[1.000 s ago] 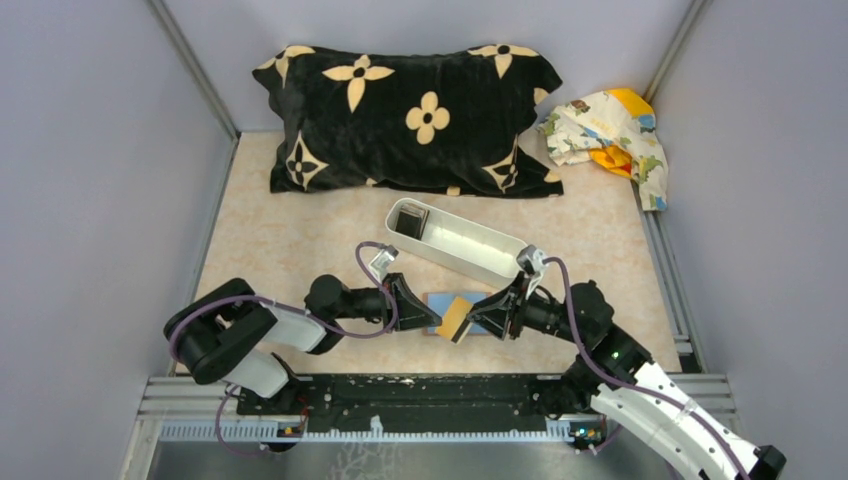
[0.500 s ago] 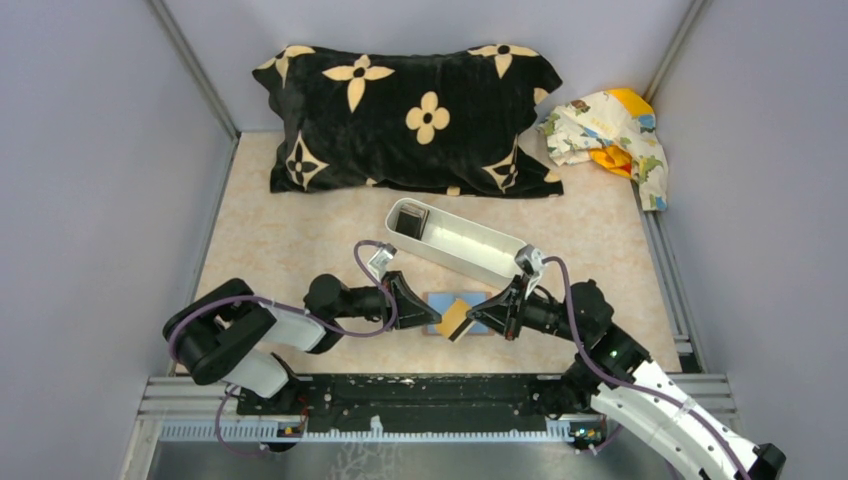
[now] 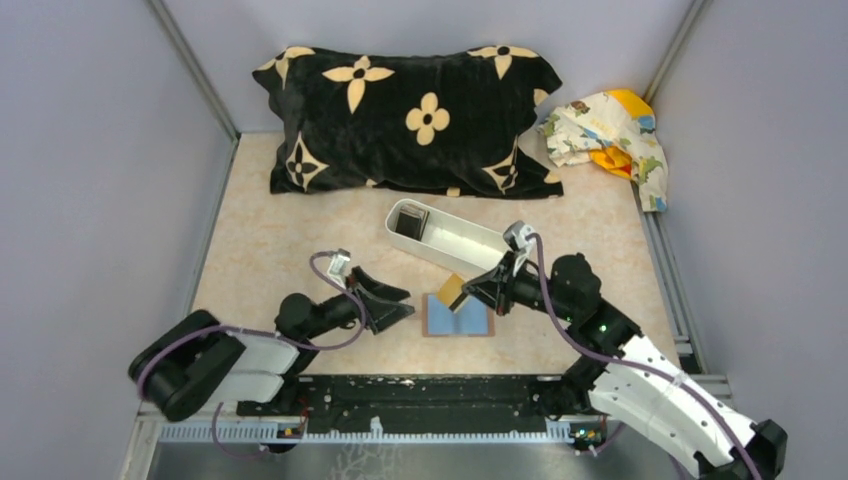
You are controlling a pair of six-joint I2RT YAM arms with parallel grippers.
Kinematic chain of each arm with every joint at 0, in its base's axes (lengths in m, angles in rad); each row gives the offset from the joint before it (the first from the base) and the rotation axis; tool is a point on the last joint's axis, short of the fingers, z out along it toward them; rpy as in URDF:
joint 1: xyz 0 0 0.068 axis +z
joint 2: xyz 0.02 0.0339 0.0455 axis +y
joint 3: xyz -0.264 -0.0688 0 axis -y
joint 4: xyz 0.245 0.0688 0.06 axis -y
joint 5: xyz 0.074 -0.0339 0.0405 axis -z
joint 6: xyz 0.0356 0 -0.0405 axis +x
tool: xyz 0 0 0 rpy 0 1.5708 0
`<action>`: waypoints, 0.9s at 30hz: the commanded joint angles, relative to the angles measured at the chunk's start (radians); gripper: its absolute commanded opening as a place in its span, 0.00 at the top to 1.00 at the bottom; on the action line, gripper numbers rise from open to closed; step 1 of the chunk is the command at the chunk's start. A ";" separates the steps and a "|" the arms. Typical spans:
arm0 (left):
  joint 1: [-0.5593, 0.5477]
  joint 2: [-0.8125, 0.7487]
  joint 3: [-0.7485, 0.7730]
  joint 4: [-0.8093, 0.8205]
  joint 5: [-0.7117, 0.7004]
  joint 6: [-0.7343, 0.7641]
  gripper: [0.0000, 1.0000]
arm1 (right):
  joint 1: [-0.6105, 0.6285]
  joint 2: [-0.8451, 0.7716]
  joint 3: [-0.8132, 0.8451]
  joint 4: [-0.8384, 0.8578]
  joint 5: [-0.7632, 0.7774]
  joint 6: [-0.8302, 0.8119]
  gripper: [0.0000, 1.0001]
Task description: Take the credit cards out of the card holder
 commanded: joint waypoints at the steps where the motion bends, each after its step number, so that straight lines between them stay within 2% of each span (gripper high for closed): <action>1: 0.007 -0.244 -0.046 -0.194 -0.200 0.075 0.12 | -0.127 0.149 0.089 0.147 -0.068 -0.119 1.00; 3: 0.007 -0.404 -0.015 -0.459 -0.284 0.113 0.09 | -0.227 0.243 0.111 0.243 -0.173 -0.106 1.00; 4: 0.007 -0.488 0.014 -0.639 -0.334 0.129 0.02 | -0.259 0.292 0.129 0.286 -0.211 -0.103 1.00; 6: 0.007 -0.617 0.107 -0.979 -0.468 0.143 0.00 | -0.277 0.399 0.197 0.310 -0.209 -0.147 1.00; 7: 0.007 -0.654 0.142 -1.098 -0.543 0.148 0.00 | -0.278 0.451 0.235 0.312 -0.207 -0.173 1.00; 9: 0.008 -0.702 0.189 -1.235 -0.620 0.178 0.00 | -0.278 0.553 0.324 0.313 -0.217 -0.205 1.00; 13: 0.008 -0.710 0.205 -1.296 -0.603 0.164 0.00 | -0.278 0.741 0.478 0.331 -0.272 -0.234 1.00; 19: 0.008 -0.659 0.175 -1.253 -0.574 0.067 0.00 | -0.278 0.965 0.711 0.234 -0.338 -0.326 1.00; 22: 0.008 -0.663 0.179 -1.261 -0.587 0.083 0.00 | -0.279 1.070 0.818 0.175 -0.389 -0.356 1.00; 27: 0.009 -0.697 0.210 -1.332 -0.622 0.143 0.00 | -0.276 1.194 0.875 0.169 -0.433 -0.362 1.00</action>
